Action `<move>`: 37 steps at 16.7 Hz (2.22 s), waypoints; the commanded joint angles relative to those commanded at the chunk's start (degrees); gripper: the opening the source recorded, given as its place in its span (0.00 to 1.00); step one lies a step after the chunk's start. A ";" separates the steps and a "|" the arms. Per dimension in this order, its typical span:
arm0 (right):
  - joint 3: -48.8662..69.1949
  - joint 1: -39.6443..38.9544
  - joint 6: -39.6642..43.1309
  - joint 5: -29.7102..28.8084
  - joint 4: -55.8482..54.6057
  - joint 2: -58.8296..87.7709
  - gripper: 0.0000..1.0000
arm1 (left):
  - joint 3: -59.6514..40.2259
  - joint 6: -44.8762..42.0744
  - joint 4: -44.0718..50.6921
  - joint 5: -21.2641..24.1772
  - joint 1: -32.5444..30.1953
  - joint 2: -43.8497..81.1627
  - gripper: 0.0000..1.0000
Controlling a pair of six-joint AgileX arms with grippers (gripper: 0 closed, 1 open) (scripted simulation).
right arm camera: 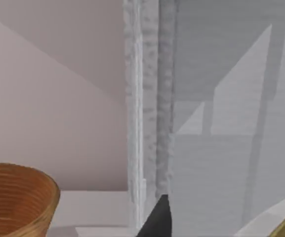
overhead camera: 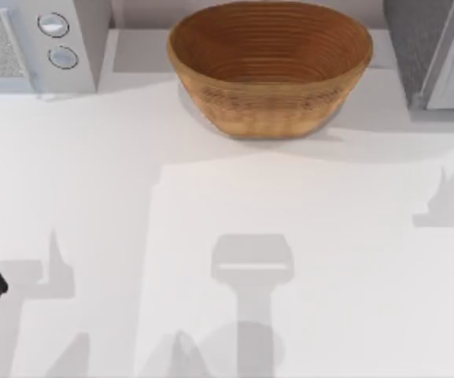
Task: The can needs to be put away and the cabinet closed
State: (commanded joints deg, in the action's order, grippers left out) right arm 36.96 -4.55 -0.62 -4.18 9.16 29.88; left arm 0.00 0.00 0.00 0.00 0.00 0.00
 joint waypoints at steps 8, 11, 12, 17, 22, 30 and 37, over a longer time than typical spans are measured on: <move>43.40 -4.11 -0.17 -4.85 10.86 32.36 0.00 | 0.00 0.00 0.00 0.00 0.00 0.00 1.00; 55.17 -5.24 -0.26 -6.12 13.41 40.66 0.00 | 0.00 0.00 0.00 0.00 0.00 0.00 1.00; 57.98 -5.52 -0.30 -6.43 13.98 42.65 0.00 | 0.00 0.00 0.00 0.00 0.00 0.00 1.00; 63.13 -6.07 -0.40 -7.01 14.91 46.29 0.00 | 0.00 0.00 0.00 0.00 0.00 0.00 1.00; 63.70 -5.77 -0.49 -6.88 15.06 46.81 0.00 | 0.00 0.00 0.00 0.00 0.00 0.00 1.00; 88.89 -3.71 -0.22 -5.45 21.64 65.88 0.00 | 0.00 0.00 0.00 0.00 0.00 0.00 1.00; 116.54 -1.52 -0.33 -3.38 28.51 85.70 0.00 | 0.00 0.00 0.00 0.00 0.00 0.00 1.00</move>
State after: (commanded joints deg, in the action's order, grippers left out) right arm 153.50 -6.07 -0.94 -7.57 37.67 115.58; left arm 0.00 0.00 0.00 0.00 0.00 0.00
